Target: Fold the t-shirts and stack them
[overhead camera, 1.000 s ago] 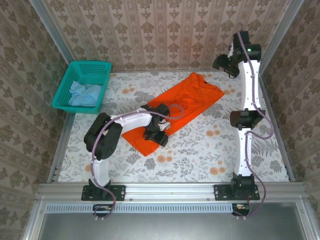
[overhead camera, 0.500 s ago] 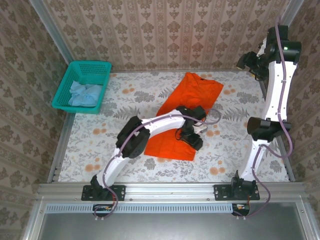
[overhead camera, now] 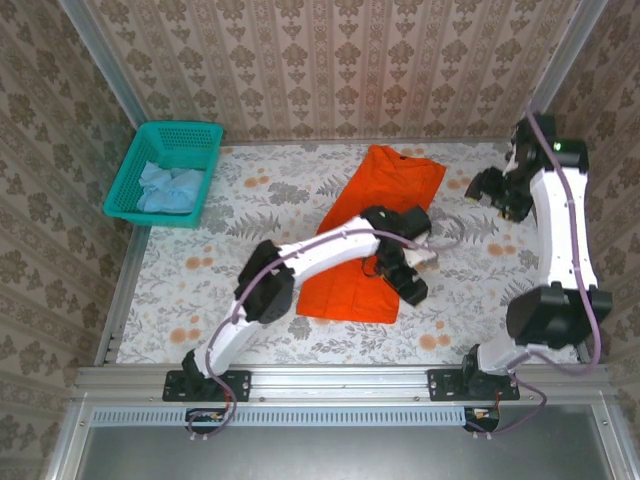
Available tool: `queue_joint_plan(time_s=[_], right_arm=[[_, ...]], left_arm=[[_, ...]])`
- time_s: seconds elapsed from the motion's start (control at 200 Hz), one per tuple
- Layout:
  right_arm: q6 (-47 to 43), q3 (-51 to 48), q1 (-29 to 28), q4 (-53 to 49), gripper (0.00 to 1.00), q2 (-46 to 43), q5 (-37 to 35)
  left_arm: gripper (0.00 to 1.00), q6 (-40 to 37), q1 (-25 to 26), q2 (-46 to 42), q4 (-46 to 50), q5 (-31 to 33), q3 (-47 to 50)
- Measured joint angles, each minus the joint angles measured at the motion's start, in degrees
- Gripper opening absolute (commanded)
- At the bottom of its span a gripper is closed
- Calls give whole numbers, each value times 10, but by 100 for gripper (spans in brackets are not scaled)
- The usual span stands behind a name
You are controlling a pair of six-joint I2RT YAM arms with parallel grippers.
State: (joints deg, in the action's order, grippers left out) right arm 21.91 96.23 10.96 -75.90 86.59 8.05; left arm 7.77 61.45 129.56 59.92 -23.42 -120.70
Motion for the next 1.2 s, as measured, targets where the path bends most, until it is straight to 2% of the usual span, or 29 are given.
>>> queue_joint_plan(time_s=[0.075,0.175,0.275,0.38,0.59,0.735,0.915,1.045,1.2], right_arm=[[24,-104,-3,68,59,-37,21],[59,-187,-19,161,54,-27,38],[87,-214,-50,236,47,23,40],[113,-207,-83,300,42,94,35],[149,-97,-115,350,44,247,3],[157,20,-123,353,46,348,-14],[152,120,-131,336,47,435,-29],[127,206,-141,300,51,498,-34],[79,385,-169,217,53,602,-38]], left_arm=[[68,26,-51,-53,-20,1,11],[60,71,-140,-105,-67,4,12],[55,107,-221,-113,-103,16,7],[53,133,-266,-60,-110,20,-38],[53,180,-287,112,-133,-13,-159],[53,220,-288,178,-168,-37,-170],[54,268,-288,223,-201,-41,-173],[54,292,-290,226,-206,-30,-182],[54,314,-295,219,-221,-21,-158]])
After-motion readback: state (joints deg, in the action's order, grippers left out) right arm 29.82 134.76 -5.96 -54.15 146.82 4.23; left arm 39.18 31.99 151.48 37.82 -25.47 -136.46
